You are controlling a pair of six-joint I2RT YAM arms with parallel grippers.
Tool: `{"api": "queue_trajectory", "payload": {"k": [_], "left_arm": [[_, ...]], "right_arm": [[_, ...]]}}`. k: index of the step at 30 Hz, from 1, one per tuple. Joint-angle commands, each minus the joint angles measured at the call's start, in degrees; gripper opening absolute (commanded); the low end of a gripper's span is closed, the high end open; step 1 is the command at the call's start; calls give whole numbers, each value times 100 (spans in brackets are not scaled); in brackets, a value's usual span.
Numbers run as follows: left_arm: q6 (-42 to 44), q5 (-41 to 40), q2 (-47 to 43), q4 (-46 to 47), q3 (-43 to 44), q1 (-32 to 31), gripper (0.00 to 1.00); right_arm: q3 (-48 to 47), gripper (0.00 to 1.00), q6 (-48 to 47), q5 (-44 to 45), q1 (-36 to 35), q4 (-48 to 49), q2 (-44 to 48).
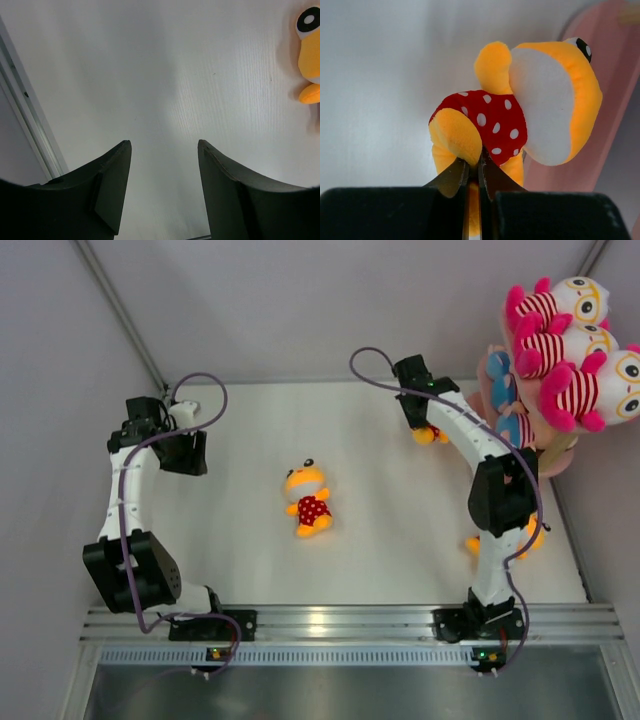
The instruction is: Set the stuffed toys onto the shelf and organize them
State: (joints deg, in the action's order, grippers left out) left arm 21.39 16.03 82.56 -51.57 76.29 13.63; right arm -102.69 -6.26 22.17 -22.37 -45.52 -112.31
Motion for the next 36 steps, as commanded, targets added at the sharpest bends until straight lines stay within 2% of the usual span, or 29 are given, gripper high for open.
{"api": "queue_trajectory", "payload": {"k": [1,5,16,24,33,35,36], "left_arm": [[138,67,-21,24,61,43,61],[120,102,-4,24,52,35,62],[146,-4,-21,24,44,43,61],[138,-56,-100,16,26,43,61],[199,-188,-188,-55,0,35,61],[208,-188,-206,-64,0,35,62],[208,-171,-206,-64,0,43,61]], "right_arm": [[-715,0,319,541,496,-476,-439],[-875,0,64,1122,821,-301,-660],[-656,1,-24,1639,1332,798,-889],[-427,12,-200,2080,1341,1483,-1021],[-357,17,-323,2379,1446,1651,-1381],[-287,23,-340,2397,1464,1748,-1372],[-234,30,-349,2379,1472,1757,-1355]]}}
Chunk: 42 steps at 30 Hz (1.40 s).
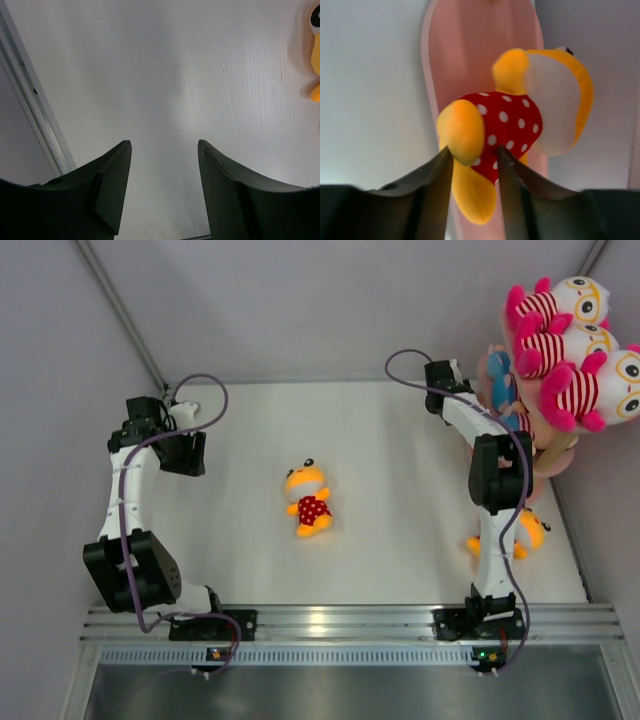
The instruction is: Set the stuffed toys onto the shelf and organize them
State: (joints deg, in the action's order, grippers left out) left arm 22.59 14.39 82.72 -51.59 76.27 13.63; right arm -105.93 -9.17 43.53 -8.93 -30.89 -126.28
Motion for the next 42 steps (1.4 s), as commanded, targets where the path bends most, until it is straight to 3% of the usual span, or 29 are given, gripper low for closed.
{"api": "queue_trajectory", "payload": {"k": [1,4,10,13,16,19,20,23,25,28,34,42], "left_arm": [[88,2,-221,-61,11,35,61],[70,28,-221,-70,2,35,61],[53,55,-221,-61,-24,35,61],[44,37,-239,-61,-7,35,61],[35,55,-282,-61,-33,35,62],[26,55,-326,-61,-95,43,62],[35,55,-344,-61,-130,35,62],[61,37,-379,-70,-183,43,62],[70,20,-379,-70,-209,43,62],[35,72,-396,-70,-235,35,63],[-26,-137,-406,-53,-428,35,72],[18,-393,-441,-53,-587,43,79]], "right_arm": [[107,44,-67,209,128,295,33],[143,59,-94,24,111,233,86],[652,62,-243,-274,-275,646,1025],[766,66,-383,-704,-714,725,1666],[1397,66,-839,-1424,-1634,1128,2501],[2565,65,-1647,-3152,-2644,1524,3458],[3230,65,-2111,-4219,-2893,1595,3922],[4183,66,-2815,-5824,-3851,2139,4566],[4677,68,-3150,-5847,-4595,2438,4612],[4424,68,-3161,-5478,-5266,2273,4139],[3773,67,-3380,-5056,-5523,1973,2970],[3526,65,-3601,-3528,-5462,1736,2151]]}}
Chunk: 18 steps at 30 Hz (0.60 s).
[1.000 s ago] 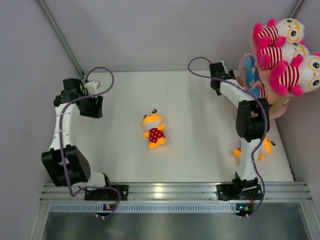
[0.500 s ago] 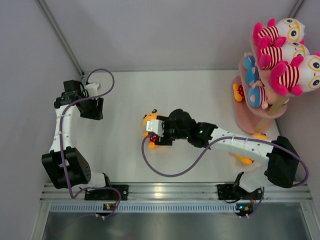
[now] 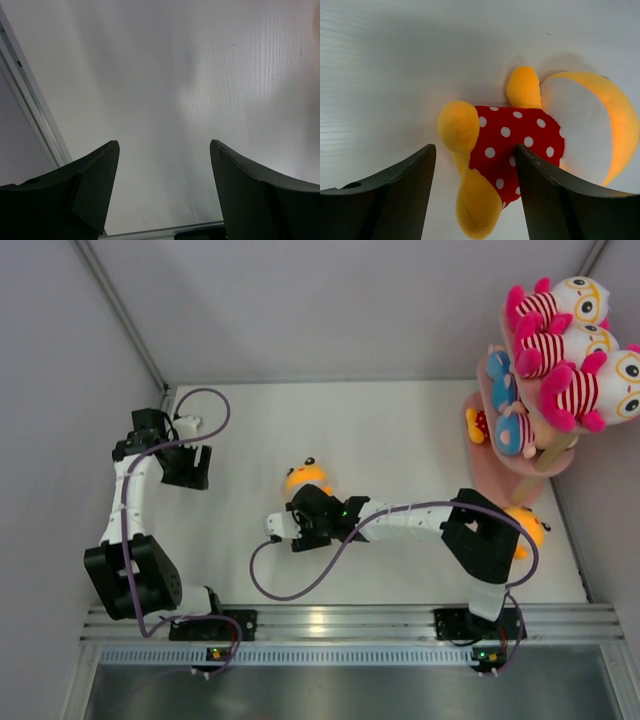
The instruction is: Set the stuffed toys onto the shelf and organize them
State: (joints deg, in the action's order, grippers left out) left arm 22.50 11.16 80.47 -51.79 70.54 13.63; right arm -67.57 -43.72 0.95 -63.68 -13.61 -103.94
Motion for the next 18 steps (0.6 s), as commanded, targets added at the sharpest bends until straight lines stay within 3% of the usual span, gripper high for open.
{"api": "queue_trajectory", "payload": {"k": [1,9,11,13,14,15,18], "left_arm": [[26,-61,-198,-33,-6,35,79],[-53,115,-66,-24,153,35,84],[-35,97,-57,-33,153,43,85],[-26,80,-49,-42,144,43,85],[-18,80,-49,-33,144,35,85],[-9,71,-57,-33,144,35,85],[0,53,-31,-42,144,35,85]], "right_arm": [[-301,64,-128,862,5,42,-109],[-107,63,-435,1319,22,165,-231],[-203,47,-409,1442,66,113,-389],[-265,14,-269,1548,180,130,-495],[-387,6,-207,1575,215,61,-583],[-493,0,-94,1627,250,-10,-601],[-1046,0,618,1706,461,-535,-610]]}}
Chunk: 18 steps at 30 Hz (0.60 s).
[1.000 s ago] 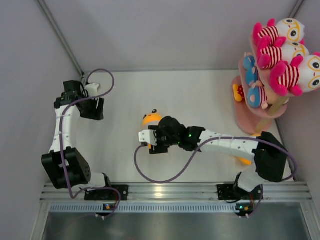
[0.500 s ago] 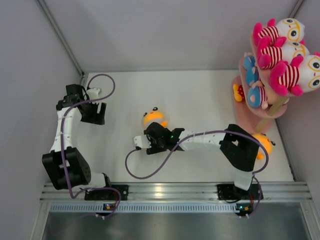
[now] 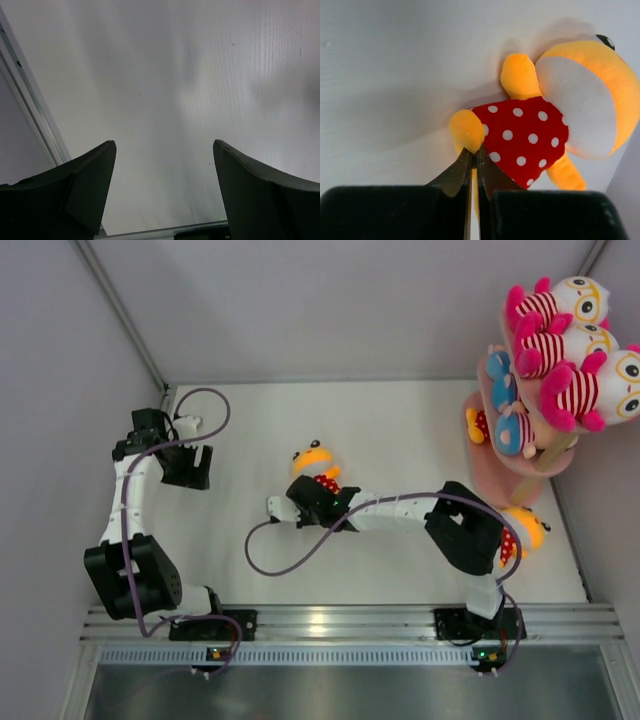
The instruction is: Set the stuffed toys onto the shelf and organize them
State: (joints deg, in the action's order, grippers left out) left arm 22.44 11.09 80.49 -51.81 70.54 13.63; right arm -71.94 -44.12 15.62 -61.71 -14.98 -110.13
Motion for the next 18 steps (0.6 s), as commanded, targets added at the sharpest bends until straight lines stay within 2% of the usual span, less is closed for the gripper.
{"api": "queue_trajectory", "payload": {"k": [1,5,8,10,13,18], "left_arm": [[15,60,-24,-31,144,35,85],[33,156,37,-31,153,35,85],[50,218,90,-22,153,35,84],[50,235,134,-22,153,35,84],[77,279,195,-22,153,35,84],[138,288,336,-22,205,35,84]], "right_arm": [[-732,0,1007,310,404,-539,44],[-1504,0,1852,986,792,-1461,280],[-1796,0,2731,1022,1292,-2156,674],[-1788,0,3311,1206,1749,-2578,869],[-1788,0,3847,2039,2303,-3341,1072],[-1077,0,4122,2437,3145,-3389,1757]]}}
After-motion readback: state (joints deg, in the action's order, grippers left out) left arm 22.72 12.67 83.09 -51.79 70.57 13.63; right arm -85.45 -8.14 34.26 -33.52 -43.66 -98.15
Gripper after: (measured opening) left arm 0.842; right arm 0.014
